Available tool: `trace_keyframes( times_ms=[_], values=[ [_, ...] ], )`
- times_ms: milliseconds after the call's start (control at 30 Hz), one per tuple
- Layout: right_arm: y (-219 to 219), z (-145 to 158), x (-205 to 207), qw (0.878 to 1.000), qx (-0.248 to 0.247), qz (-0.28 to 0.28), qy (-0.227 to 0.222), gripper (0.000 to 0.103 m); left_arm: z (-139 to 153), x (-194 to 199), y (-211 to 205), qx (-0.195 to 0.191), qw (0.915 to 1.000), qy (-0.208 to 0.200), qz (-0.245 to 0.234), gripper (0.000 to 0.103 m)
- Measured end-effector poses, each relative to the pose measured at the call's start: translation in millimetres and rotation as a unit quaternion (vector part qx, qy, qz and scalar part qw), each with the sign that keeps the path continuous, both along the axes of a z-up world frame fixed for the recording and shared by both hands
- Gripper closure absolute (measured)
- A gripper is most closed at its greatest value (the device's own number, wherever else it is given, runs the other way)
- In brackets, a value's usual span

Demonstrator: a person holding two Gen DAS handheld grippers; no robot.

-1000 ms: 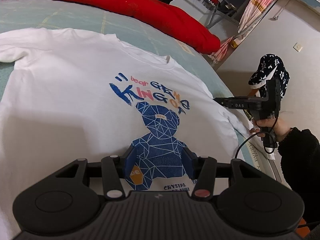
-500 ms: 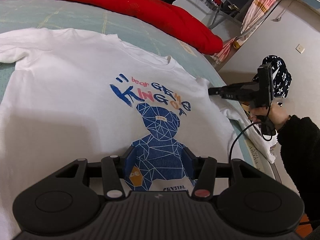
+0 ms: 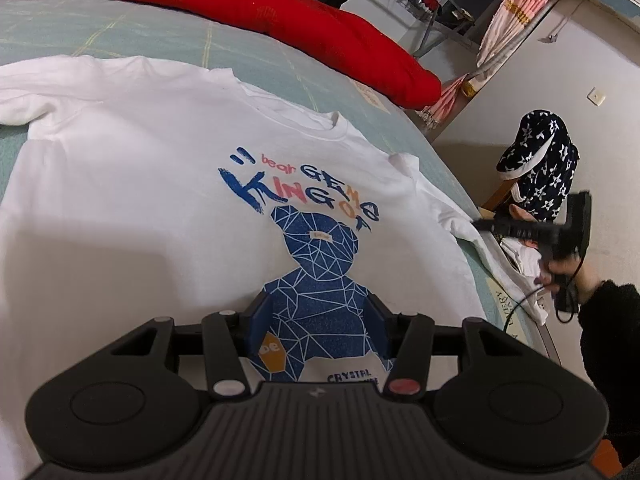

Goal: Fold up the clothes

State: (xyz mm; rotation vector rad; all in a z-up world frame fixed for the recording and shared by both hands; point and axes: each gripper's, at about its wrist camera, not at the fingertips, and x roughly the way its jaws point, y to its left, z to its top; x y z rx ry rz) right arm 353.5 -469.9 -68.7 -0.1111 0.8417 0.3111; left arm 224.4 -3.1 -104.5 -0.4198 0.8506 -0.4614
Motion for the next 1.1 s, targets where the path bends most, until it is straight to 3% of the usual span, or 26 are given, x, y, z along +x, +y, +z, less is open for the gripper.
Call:
trace_keyframes(
  times_ms=[133,167,200,233,333,467,600,867,1100],
  values=[
    [-3,-19,-12,1.000,-0.016,-0.001,0.005,0.060,0,-1,-1,0.001,1.0000,-0.001,0.002,0.051],
    [-1,-18,-16,1.000,-0.019,0.004,0.001,0.066,-1,-1,-1,0.003,1.0000,-0.002,0.002,0.051],
    [4,-17,-20,0.999,-0.029,0.012,-0.005,0.084,-1,-1,-2,0.004,1.0000,-0.002,0.002,0.051],
    [7,-16,-20,0.999,-0.046,0.011,-0.015,0.095,0,0,-2,0.005,1.0000,-0.002,0.002,0.051],
    [15,-10,-16,0.993,-0.107,-0.009,-0.051,0.096,1,1,-3,0.009,1.0000,0.001,0.004,0.051],
    [-2,3,7,0.995,-0.061,-0.058,-0.059,0.089,1,1,-4,0.013,0.9999,0.000,0.003,0.051],
    [-17,17,-10,0.993,-0.058,-0.060,-0.080,0.056,0,2,-2,0.005,1.0000,0.003,0.003,0.050],
    [-103,19,-62,0.987,-0.049,-0.145,-0.045,0.046,-1,2,-1,0.001,1.0000,0.002,0.002,0.050],
    [-134,-9,-88,0.984,-0.059,-0.170,0.002,0.042,1,2,-5,0.012,0.9999,0.002,0.002,0.050]
  ],
)
